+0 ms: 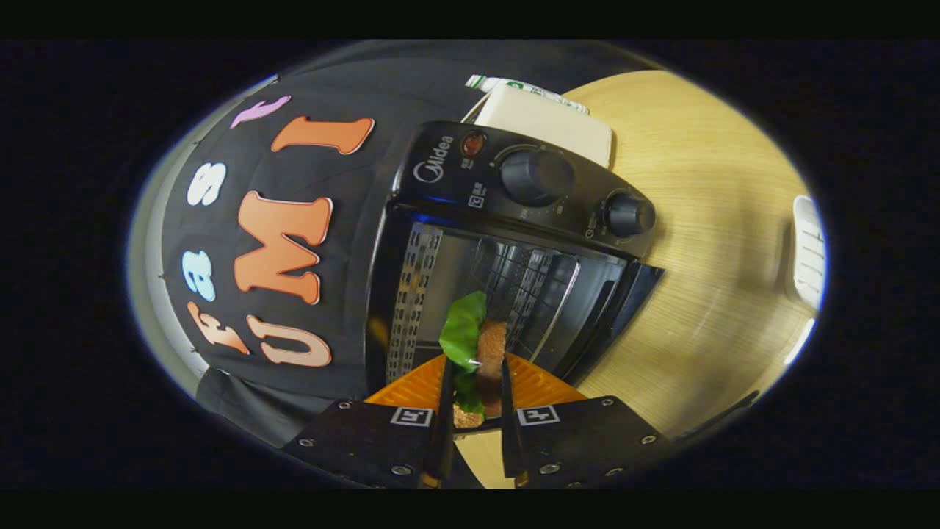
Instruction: Open the toaster oven, put the food inside, and close the toaster oven door.
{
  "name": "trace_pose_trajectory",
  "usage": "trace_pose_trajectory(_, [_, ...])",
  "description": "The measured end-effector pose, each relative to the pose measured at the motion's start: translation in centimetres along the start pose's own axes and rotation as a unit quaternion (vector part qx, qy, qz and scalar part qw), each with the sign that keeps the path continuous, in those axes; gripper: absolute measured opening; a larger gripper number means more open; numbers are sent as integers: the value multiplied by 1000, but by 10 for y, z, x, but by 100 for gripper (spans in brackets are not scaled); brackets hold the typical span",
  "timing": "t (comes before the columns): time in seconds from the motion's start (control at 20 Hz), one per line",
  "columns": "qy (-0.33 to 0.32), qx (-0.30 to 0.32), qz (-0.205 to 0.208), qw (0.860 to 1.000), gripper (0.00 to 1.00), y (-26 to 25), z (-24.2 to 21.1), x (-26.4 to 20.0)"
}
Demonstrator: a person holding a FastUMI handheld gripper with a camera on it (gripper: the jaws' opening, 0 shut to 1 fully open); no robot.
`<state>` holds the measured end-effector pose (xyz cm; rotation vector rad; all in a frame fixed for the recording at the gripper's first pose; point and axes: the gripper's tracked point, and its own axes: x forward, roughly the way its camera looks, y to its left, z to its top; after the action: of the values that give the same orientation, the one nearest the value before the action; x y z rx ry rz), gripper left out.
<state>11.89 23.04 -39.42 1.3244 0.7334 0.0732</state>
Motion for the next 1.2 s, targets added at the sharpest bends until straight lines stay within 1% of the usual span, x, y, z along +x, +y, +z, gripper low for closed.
trace_pose_trajectory(0.25, [-20, 29, -7, 999, 28, -6, 1, 20])
trace_pose_trajectory(0.3, [-20, 30, -11, 999, 30, -7, 1, 22])
trace_pose_trajectory(0.4, [-21, 27, -25, 999, 39, -13, -2, 25])
trace_pose_trajectory(0.45, [-20, 27, -22, 999, 49, -10, -2, 21])
trace_pose_trajectory(0.5, [-17, 31, -19, 999, 54, -5, -3, 19])
trace_pose_trajectory(0.55, [-15, 31, -28, 999, 65, -8, -2, 21])
trace_pose_trajectory(0.6, [-14, 31, -32, 999, 70, -9, -3, 15])
trace_pose_trajectory(0.7, [-15, 20, -46, 999, 72, -14, -2, 12])
trace_pose_trajectory(0.75, [-14, 13, -55, 998, 78, -20, -1, 12])
trace_pose_trajectory(0.85, [-7, 18, -59, 998, 95, -21, -1, 11])
trace_pose_trajectory(1.0, [12, 35, -65, 997, 97, -25, -7, 13])
trace_pose_trajectory(1.2, [24, -6, -83, 996, 98, -33, -12, -5])
